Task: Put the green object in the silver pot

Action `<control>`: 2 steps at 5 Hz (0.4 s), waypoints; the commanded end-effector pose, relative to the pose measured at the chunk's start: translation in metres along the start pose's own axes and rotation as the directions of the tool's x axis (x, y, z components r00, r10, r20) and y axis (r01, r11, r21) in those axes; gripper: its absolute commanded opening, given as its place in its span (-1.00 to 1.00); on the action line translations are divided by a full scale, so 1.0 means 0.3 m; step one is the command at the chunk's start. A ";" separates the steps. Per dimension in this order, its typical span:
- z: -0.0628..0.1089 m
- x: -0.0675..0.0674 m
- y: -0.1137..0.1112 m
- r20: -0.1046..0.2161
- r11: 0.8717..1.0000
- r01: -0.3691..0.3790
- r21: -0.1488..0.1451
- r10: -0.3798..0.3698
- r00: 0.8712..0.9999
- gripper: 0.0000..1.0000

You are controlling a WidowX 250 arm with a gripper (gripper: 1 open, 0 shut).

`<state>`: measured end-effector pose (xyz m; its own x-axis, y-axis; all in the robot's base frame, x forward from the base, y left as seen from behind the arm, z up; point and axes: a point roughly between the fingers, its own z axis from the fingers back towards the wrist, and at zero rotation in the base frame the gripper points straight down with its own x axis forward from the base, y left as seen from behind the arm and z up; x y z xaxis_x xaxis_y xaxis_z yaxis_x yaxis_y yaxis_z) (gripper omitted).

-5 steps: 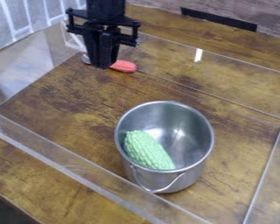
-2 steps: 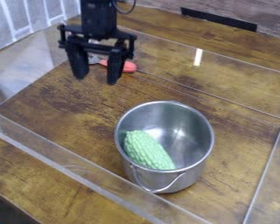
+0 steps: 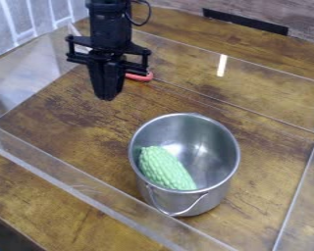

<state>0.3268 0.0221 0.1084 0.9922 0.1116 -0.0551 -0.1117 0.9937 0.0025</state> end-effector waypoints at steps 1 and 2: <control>0.133 0.021 0.002 0.115 0.997 0.073 -0.006 -0.071 0.991 1.00; 0.120 0.031 -0.016 0.122 0.997 0.073 -0.006 -0.071 0.990 1.00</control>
<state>0.3335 0.0201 0.1186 0.9987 0.0468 -0.0182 -0.0470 0.9989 -0.0092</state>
